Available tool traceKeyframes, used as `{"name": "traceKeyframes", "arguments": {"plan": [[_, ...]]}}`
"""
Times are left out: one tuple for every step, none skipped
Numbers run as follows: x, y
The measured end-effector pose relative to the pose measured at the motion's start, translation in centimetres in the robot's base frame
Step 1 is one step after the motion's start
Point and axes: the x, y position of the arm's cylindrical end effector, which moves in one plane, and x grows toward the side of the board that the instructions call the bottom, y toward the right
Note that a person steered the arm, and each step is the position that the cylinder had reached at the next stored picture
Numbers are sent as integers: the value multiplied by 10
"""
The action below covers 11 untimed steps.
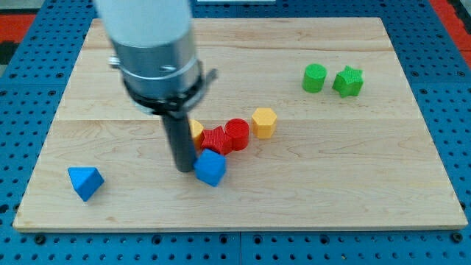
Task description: Place the blue cube diagonally to the green star
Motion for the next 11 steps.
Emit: {"name": "traceKeyframes", "arguments": {"plan": [[31,34],[18,54],[-1,77],[-1,116],[-1,153],[-1,188],[20,217],[15,227],[-8,227],[-31,233],[-36,266]]}}
